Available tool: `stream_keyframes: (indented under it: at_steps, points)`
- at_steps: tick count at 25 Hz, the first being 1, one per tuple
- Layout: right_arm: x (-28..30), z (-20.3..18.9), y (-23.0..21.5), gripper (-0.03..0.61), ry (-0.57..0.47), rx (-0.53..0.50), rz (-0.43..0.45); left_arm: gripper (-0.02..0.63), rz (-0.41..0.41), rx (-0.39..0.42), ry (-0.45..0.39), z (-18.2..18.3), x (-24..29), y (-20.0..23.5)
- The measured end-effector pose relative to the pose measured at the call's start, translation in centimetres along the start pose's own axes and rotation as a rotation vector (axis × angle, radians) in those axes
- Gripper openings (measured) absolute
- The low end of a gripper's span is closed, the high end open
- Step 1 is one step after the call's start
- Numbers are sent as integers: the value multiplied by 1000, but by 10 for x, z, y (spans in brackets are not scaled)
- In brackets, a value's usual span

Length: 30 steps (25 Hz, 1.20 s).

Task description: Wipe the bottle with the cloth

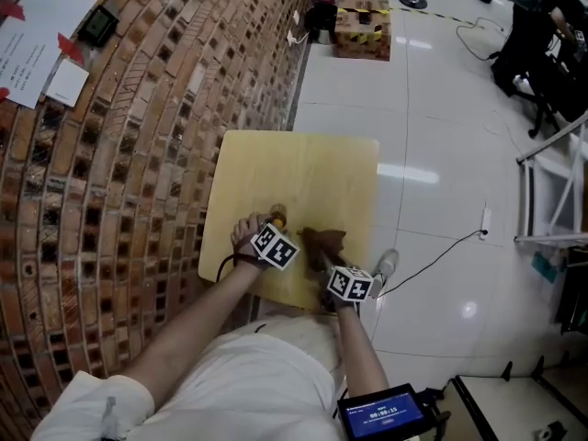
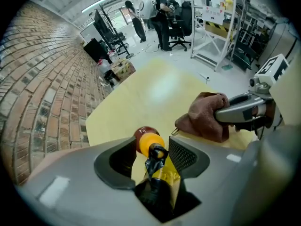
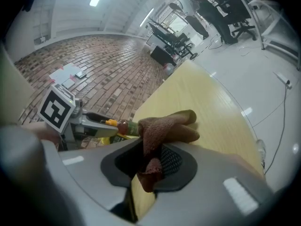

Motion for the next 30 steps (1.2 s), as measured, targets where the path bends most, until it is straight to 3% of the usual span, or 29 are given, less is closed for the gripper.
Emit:
stream_keyframes:
  at_steps: [6,11,14,17,21,25,30]
  points:
    - [-4,1,-4,67,-7,11,5,207,-2,-14,-10,2,-2,1]
    - [-6,8,1,67,-14,4,61,181,-51,63,-84,-1,-9,-7]
    - [-6,17,21,67,-21,-18,159,179,-107,123,-136,-3,-15,-16]
    - [-5,27,64,67,-9,-78,309,176,-139,197,-179,-5,-21,-25]
    - [9,24,119,67,86,-182,450,173,-165,306,-220,-1,-27,-41]
    - [44,8,110,66,186,-277,351,172,-164,387,-231,4,-29,-54]
    - [75,22,72,66,129,-273,166,172,-169,361,-245,2,-28,-51]
Point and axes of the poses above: the fingertips, and each gripper's own axes: x forward along the fingers, y to its left, z out of its top, the point moved 2 cm from there along -x, backward along the fingers, and after that the axes turned 15 degrees about x, right-handed, at the moved point
